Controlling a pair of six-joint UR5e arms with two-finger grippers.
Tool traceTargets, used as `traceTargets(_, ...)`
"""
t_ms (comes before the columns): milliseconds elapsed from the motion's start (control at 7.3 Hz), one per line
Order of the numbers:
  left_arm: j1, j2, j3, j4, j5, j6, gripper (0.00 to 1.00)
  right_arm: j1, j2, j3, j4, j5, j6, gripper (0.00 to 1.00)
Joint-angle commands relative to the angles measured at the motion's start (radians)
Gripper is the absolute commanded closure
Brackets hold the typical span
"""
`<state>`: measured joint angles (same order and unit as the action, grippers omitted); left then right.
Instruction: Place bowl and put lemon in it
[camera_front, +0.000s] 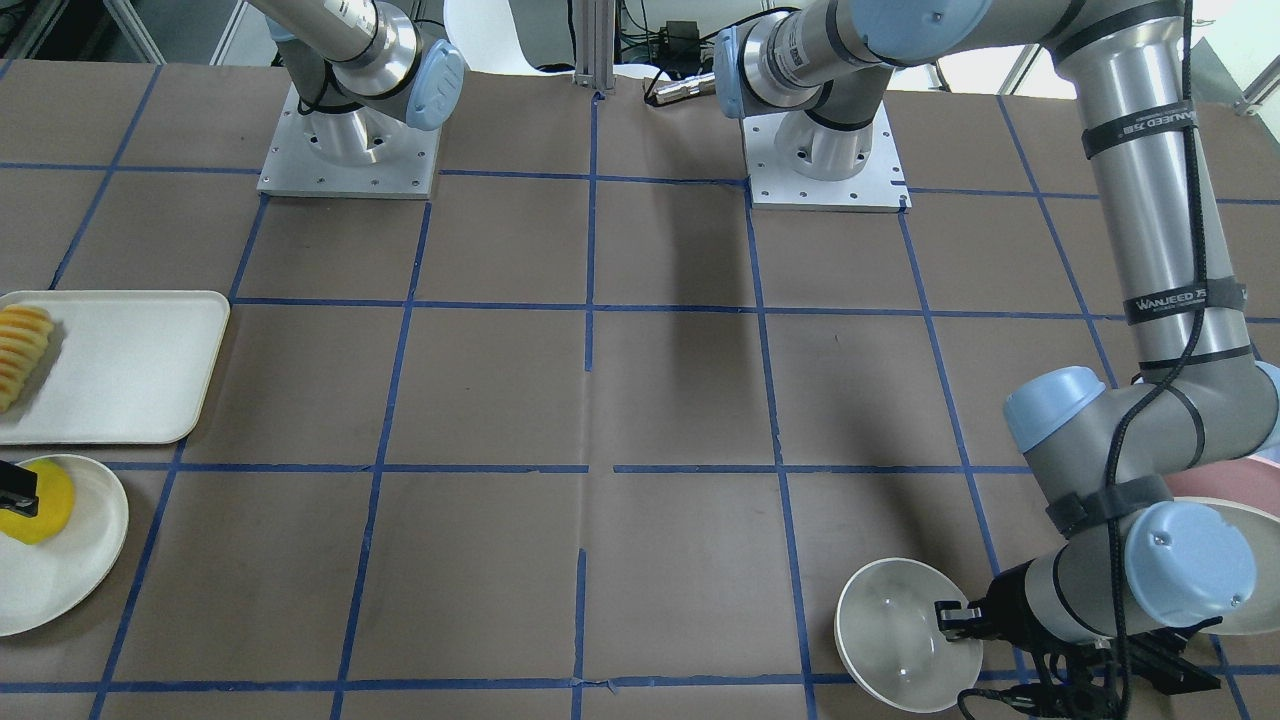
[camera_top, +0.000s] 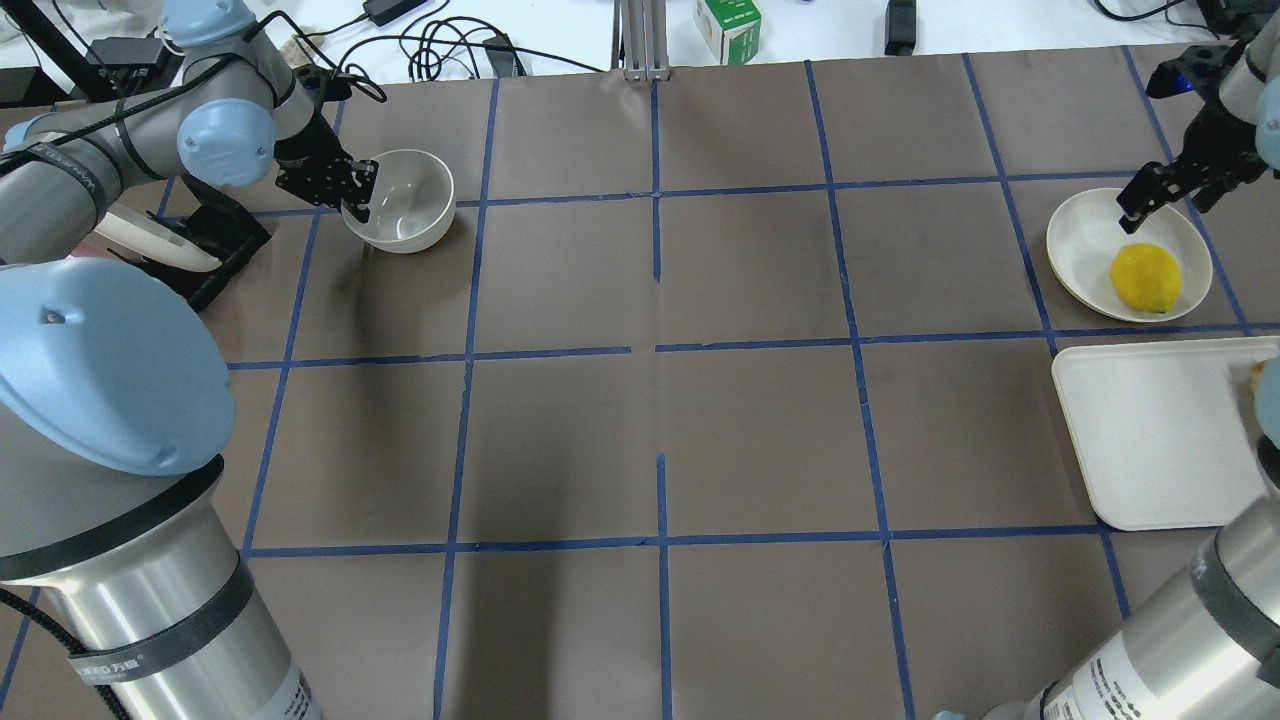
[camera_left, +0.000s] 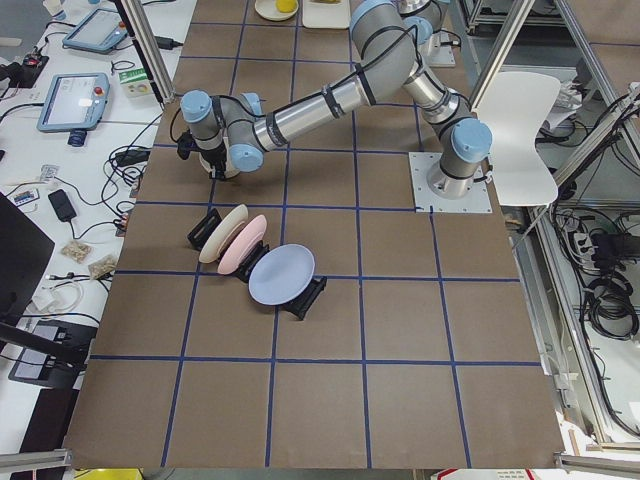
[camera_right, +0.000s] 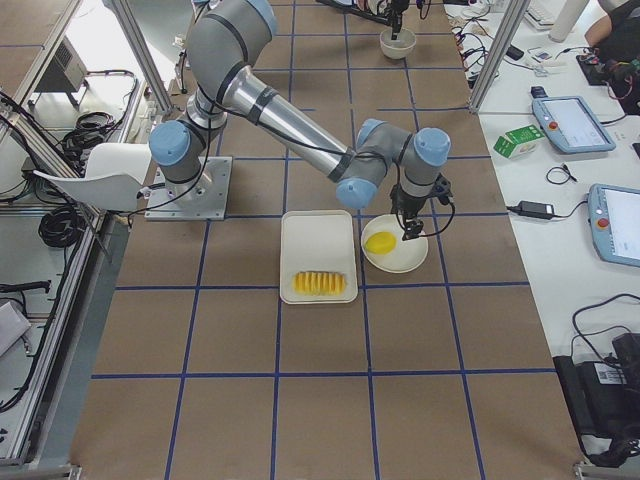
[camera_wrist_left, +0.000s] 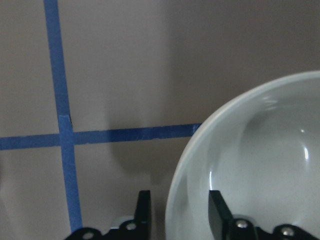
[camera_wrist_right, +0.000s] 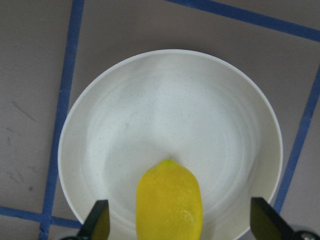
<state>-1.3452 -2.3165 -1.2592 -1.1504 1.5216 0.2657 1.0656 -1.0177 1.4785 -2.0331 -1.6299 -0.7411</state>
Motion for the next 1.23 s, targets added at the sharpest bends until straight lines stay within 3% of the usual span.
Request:
traceTargets(0, 0.001, 0.011, 0.006, 0.0, -0.006, -0.002, 1.0, -0.012, 0.037, 0.095, -0.091, 0.022, -0.017, 0.0)
traceTargets(137, 0.001, 0.025, 0.007, -0.003, -0.003, -0.002, 1.0, -0.012, 0.037, 0.109, -0.096, 0.018, -0.021, 0.04)
traceTargets(274, -0.006, 0.044, 0.007, -0.021, -0.001, -0.003, 1.0, -0.012, 0.037, 0.109, -0.096, 0.007, -0.021, 0.21)
traceTargets(411, -0.024, 0.084, -0.014, -0.085, -0.017, -0.006, 1.0, -0.012, 0.037, 0.106, -0.098, 0.005, -0.02, 0.53)
traceTargets(548, -0.043, 0.141, -0.057, -0.147, -0.099, -0.02, 1.0, -0.012, 0.036, 0.1, -0.096, 0.004, -0.018, 0.77)
traceTargets(685, -0.09, 0.208, -0.162, -0.141, -0.215, -0.054, 1.0, -0.012, 0.034, 0.097, -0.095, 0.004, -0.017, 0.89)
traceTargets(822, -0.132, 0.25, -0.254, -0.125, -0.256, -0.169, 1.0, -0.012, 0.03, 0.091, -0.093, 0.001, -0.011, 0.93)
traceTargets(1096, -0.318, 0.287, -0.314, 0.014, -0.21, -0.371, 1.0, -0.012, -0.008, 0.088, -0.078, -0.008, -0.001, 0.92)
